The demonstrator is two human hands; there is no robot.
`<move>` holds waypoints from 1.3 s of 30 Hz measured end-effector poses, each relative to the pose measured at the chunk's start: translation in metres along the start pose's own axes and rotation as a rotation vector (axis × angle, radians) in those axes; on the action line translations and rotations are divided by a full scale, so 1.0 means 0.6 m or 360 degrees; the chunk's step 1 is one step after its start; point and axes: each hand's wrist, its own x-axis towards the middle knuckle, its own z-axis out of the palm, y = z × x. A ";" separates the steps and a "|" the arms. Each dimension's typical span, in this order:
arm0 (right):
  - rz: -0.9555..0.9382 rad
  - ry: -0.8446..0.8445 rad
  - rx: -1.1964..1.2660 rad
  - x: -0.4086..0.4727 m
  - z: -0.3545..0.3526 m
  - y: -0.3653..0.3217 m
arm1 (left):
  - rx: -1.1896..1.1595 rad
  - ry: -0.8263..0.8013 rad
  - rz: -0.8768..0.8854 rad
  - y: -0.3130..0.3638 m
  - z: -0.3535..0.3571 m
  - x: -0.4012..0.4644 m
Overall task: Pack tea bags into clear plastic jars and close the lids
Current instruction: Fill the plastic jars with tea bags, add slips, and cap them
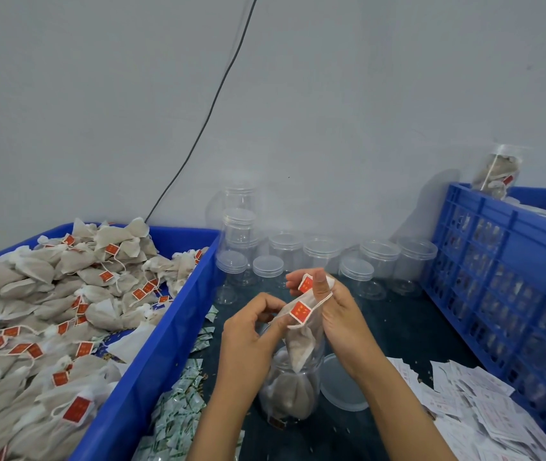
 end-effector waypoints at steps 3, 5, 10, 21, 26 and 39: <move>0.0040 -0.0075 -0.0108 0.000 -0.003 -0.008 | -0.0055 0.0030 0.0033 0.003 0.001 -0.002; 0.0077 -0.0127 -0.0256 0.000 -0.009 -0.012 | -0.0010 0.0087 0.0048 0.000 0.001 -0.001; 0.0054 -0.0102 -0.0777 0.005 -0.045 -0.025 | -0.0104 0.0254 -0.0062 -0.009 -0.003 0.002; 0.0082 -0.0951 -0.1822 -0.011 0.014 -0.054 | -0.0077 0.0315 -0.0213 0.007 -0.022 0.000; 0.0283 -0.1409 -0.2262 0.023 0.066 -0.051 | -0.0032 0.0450 -0.0353 0.012 -0.042 0.003; 0.0202 -0.0903 -0.1749 0.023 0.019 -0.073 | -0.0256 0.0747 -0.0776 0.015 -0.136 0.031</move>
